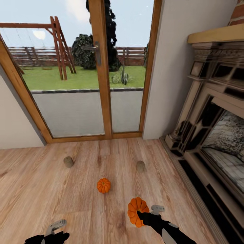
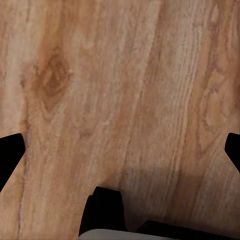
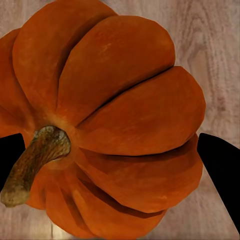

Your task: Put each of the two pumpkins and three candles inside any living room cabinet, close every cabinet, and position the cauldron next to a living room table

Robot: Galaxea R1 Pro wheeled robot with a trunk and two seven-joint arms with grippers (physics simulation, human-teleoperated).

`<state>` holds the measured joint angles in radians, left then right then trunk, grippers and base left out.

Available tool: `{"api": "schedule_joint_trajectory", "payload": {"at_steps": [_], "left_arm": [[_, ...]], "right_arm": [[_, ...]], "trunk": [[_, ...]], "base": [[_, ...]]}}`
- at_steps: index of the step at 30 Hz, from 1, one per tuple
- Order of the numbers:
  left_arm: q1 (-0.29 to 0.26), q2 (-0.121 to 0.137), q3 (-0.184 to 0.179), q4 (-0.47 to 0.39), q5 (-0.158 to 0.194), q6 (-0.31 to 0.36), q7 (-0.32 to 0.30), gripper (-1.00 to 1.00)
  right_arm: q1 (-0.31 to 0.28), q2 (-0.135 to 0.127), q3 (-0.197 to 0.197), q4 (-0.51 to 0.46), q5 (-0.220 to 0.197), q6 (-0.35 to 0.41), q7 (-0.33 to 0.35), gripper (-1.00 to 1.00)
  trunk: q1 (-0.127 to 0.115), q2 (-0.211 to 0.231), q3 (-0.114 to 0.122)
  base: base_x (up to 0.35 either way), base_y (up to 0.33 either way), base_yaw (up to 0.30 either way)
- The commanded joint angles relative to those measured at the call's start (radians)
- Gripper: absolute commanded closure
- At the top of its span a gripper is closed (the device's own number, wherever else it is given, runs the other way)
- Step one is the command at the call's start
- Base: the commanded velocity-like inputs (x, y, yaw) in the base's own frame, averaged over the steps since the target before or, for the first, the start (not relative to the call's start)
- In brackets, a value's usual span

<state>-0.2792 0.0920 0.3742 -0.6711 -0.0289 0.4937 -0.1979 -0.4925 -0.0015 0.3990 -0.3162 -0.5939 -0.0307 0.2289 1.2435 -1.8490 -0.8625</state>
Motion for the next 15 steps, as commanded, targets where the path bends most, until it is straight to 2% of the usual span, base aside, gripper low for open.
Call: {"api": "schedule_joint_trajectory", "payload": {"at_steps": [1, 15], "left_arm": [[0.000, 0.000, 0.000, 0.000, 0.000, 0.000, 0.000, -1.00], [0.000, -0.001, 0.000, 0.000, 0.000, 0.001, 0.000, -1.00]], "right_arm": [[0.000, 0.000, 0.000, 0.000, 0.000, 0.000, 0.000, 1.00], [0.000, 0.000, 0.000, 0.000, 0.000, 0.000, 0.000, 1.00]], "trunk": [[-0.004, 0.007, 0.003], [-0.058, 0.105, 0.047]], "base": [[0.000, 0.000, 0.000], [0.000, 0.000, 0.000]]}}
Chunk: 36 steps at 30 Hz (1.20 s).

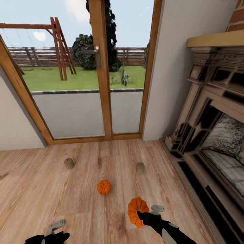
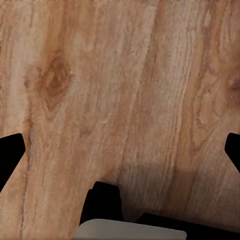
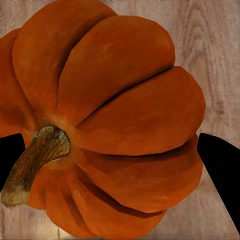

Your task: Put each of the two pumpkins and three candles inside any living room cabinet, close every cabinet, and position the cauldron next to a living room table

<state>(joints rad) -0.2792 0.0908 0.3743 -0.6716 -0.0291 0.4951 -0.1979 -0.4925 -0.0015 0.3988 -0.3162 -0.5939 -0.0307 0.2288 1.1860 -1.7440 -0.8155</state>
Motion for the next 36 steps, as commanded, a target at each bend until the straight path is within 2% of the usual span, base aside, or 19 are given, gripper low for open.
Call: {"api": "schedule_joint_trajectory", "payload": {"at_steps": [1, 11, 19, 24, 36], "left_arm": [[0.000, 0.000, 0.000, 0.000, 0.000, 0.000, 0.000, -1.00], [0.000, 0.000, 0.000, 0.000, 0.001, 0.000, -0.001, -1.00], [0.000, 0.000, -0.001, 0.001, 0.001, -0.001, -0.006, -1.00], [0.000, 0.001, -0.001, 0.000, 0.001, -0.002, -0.007, -1.00], [0.000, 0.001, -0.002, 0.000, 0.001, -0.006, -0.009, -1.00]], "right_arm": [[0.000, 0.000, 0.000, 0.000, 0.000, 0.000, 0.000, 1.00], [0.000, 0.001, 0.001, 0.000, 0.000, -0.001, -0.001, 1.00], [0.000, 0.000, 0.000, 0.000, 0.000, -0.001, 0.000, 1.00], [0.000, 0.000, 0.000, 0.000, 0.000, -0.002, 0.000, 1.00], [0.000, 0.000, 0.000, 0.000, 0.000, 0.000, 0.000, 1.00]], "trunk": [[-0.004, 0.007, 0.003], [-0.042, 0.077, 0.035], [-0.042, 0.077, 0.035], [-0.042, 0.077, 0.035], [-0.042, 0.077, 0.035]], "base": [[0.000, 0.000, 0.000], [0.000, 0.000, 0.000], [0.012, 0.002, 0.000], [0.196, 0.076, -0.034], [0.290, 0.094, -0.250]]}}
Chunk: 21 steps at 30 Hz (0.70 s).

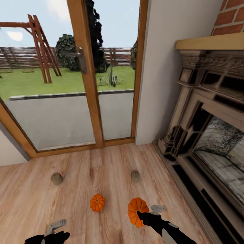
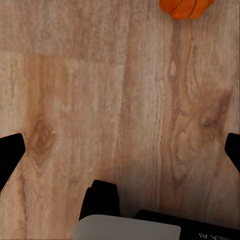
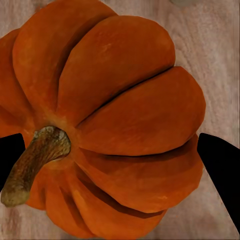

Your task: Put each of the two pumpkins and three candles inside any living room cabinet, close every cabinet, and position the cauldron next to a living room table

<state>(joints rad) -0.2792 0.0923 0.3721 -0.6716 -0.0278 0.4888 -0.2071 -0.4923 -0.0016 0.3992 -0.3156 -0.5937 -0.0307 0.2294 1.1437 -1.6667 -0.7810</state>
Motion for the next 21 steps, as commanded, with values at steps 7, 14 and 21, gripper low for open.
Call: {"api": "schedule_joint_trajectory", "payload": {"at_steps": [7, 14, 21], "left_arm": [[0.000, 0.001, -0.001, 0.000, 0.000, -0.001, 0.000, -1.00], [0.000, 0.001, -0.001, 0.000, 0.000, 0.000, -0.003, -1.00], [0.000, 0.003, -0.001, 0.000, 0.000, 0.000, -0.003, -1.00]], "right_arm": [[0.000, 0.000, -0.001, 0.000, -0.001, 0.000, 0.001, 1.00], [0.000, 0.000, -0.002, 0.001, -0.001, 0.000, 0.001, 1.00], [0.000, 0.000, -0.002, 0.001, -0.001, 0.000, 0.001, 1.00]], "trunk": [[0.000, 0.000, 0.000], [0.000, 0.000, 0.000], [0.000, 0.000, 0.000]], "base": [[0.243, 0.010, -0.279], [0.105, 0.185, -0.279], [0.180, 0.235, -0.279]]}}
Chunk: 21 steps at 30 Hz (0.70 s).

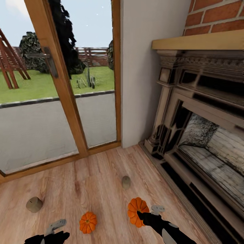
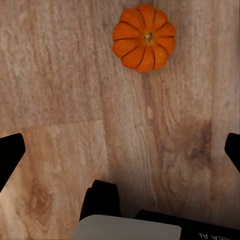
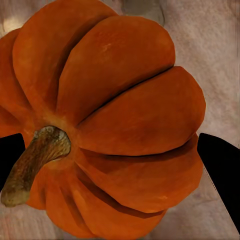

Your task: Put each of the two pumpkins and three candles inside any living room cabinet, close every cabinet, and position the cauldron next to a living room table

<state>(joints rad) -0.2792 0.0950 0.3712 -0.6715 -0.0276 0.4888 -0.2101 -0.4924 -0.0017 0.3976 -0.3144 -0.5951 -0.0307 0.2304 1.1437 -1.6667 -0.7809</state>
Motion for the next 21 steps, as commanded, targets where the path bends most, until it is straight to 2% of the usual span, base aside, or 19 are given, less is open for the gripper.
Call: {"api": "schedule_joint_trajectory", "payload": {"at_steps": [1, 7, 12, 21], "left_arm": [[0.000, 0.000, 0.000, 0.000, 0.000, 0.000, 0.000, -1.00], [0.000, -0.001, -0.001, 0.000, 0.000, -0.001, 0.000, -1.00], [0.000, -0.002, -0.001, 0.000, -0.001, -0.002, 0.000, -1.00], [0.000, 0.000, 0.003, 0.000, 0.000, 0.002, -0.002, -1.00]], "right_arm": [[0.000, 0.000, 0.000, 0.000, 0.000, 0.000, 0.000, 1.00], [0.000, 0.000, 0.001, 0.000, 0.001, -0.005, -0.003, 1.00], [0.001, 0.004, 0.003, 0.003, 0.003, -0.011, -0.013, 1.00], [0.001, 0.004, -0.001, 0.007, 0.002, -0.004, -0.007, 1.00]], "trunk": [[0.000, 0.000, 0.000], [0.000, 0.000, 0.000], [0.000, 0.000, 0.000], [0.000, 0.000, 0.000]], "base": [[0.239, 0.154, -0.279], [0.157, 0.035, -0.198], [0.153, -0.035, -0.027], [0.011, -0.003, -0.002]]}}
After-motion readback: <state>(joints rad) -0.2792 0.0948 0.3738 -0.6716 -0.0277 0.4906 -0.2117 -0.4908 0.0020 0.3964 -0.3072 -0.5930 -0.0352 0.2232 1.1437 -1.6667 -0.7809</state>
